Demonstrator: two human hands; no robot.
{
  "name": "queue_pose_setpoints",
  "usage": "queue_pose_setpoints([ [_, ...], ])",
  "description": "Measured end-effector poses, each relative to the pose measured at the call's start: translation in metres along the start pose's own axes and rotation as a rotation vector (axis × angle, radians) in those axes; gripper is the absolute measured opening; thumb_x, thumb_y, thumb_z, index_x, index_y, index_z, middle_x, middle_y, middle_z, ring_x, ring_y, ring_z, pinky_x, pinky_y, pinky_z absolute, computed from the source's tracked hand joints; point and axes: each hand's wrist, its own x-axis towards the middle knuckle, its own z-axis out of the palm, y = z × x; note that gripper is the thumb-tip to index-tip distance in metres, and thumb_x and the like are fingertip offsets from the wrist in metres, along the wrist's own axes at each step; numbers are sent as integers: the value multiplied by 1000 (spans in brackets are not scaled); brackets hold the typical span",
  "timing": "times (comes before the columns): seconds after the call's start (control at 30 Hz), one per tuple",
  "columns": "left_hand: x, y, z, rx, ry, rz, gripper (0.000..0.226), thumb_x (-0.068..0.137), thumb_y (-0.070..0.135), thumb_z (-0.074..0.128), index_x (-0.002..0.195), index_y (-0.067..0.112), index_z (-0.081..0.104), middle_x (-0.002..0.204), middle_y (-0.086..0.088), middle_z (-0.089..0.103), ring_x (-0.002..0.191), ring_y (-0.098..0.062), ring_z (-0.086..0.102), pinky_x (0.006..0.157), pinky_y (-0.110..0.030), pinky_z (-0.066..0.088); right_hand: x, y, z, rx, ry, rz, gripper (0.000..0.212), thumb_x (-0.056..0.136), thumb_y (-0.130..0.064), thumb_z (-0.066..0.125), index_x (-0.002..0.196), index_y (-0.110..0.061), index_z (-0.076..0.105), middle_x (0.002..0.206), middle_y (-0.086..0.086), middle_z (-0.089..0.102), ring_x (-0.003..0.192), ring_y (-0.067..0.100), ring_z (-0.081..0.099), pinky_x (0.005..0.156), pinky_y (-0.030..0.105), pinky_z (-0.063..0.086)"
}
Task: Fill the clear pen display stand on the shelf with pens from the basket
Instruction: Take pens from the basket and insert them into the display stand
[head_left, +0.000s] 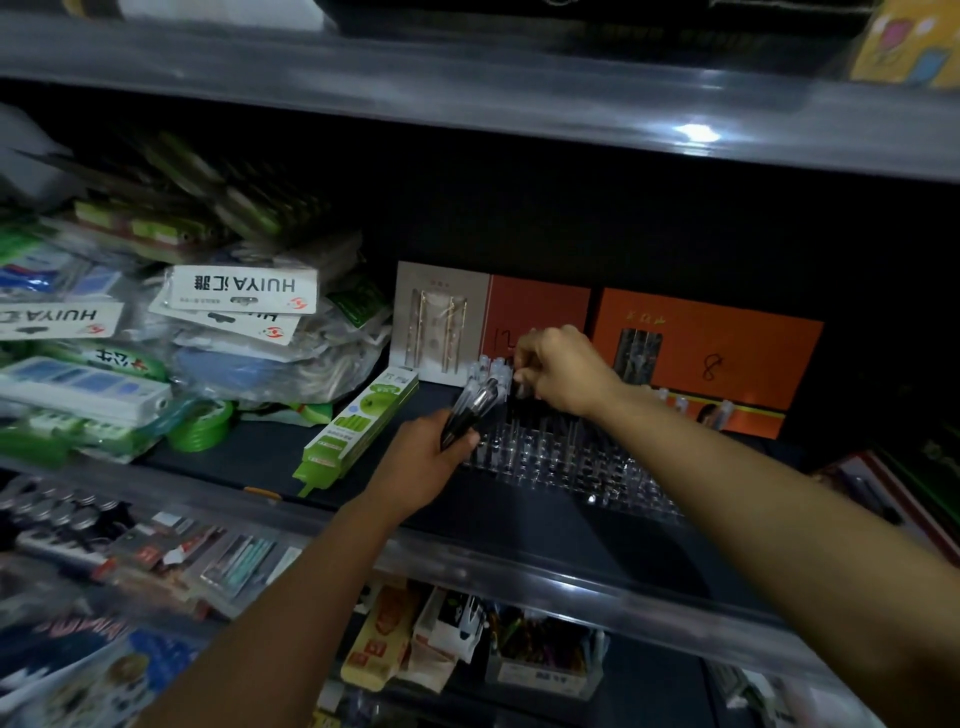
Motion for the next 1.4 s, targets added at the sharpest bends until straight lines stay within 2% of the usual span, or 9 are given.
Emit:
queue_pose_setpoints([
  [0.17,-1,1,0,-28,11,-12,21,92,26,58,88,6,58,67,-6,59,59,-17,56,62,-38,49,-8,-1,-10,64,14,-6,10,87,-4,65,92,-12,70,84,-1,68,75,7,63,67,21,51],
  [0.23,-1,3,1,-61,16,-12,18,91,28,58,83,12,55,64,-2,58,55,-12,54,59,-36,47,-15,-5,-18,198,-12,-12,16,88,-1,61,98,-10,71,82,-4,68,72,1,62,65,11,48],
  [0.4,-3,17,6,-151,10,24,14,92,24,58,79,25,52,58,7,53,45,2,50,54,-24,42,-31,-13,-33,355,-132,-35,15,85,-7,71,99,-11,72,76,-10,66,66,-11,58,63,4,43],
  [0.67,-10,39,12,-245,-12,48,16,93,19,56,78,20,52,57,2,52,43,-2,47,46,-18,42,-40,-20,-47,468,-125,-9,9,82,-12,75,78,-15,68,71,0,63,63,5,56,59,20,47],
  [0.9,-15,43,11,-211,-8,52,17,93,22,55,77,20,53,60,0,55,44,-2,50,45,-14,41,-46,-26,-65,488,-77,37,12,85,-12,71,85,-2,64,70,11,65,57,22,59,46,25,45],
  [1.0,-16,37,10,-175,0,39,20,94,23,55,74,21,52,58,1,55,43,-4,50,46,-14,40,-44,-28,-77,582,-2,56,9,83,1,67,83,3,58,72,13,69,65,24,68,59,33,51],
  [1.13,-17,27,9,-142,-3,20,21,94,25,54,74,19,50,57,2,54,43,-4,49,48,-16,42,-38,-28,-95,511,81,83,11,79,1,70,78,-5,60,74,13,59,64,16,53,60,26,44],
  [1.2,-16,23,10,-122,-1,11,21,94,26,54,75,18,50,57,1,54,43,-4,49,49,-17,42,-35,-26,-99,471,99,102,10,77,-2,71,79,-6,62,75,10,61,66,16,54,61,29,45],
  [1.4,-13,15,8,-147,10,6,21,94,26,55,74,21,49,56,1,53,44,-6,48,50,-22,43,-32,-22,-84,254,95,74,10,79,-1,67,83,-8,62,65,-3,59,52,0,51,49,14,38],
])
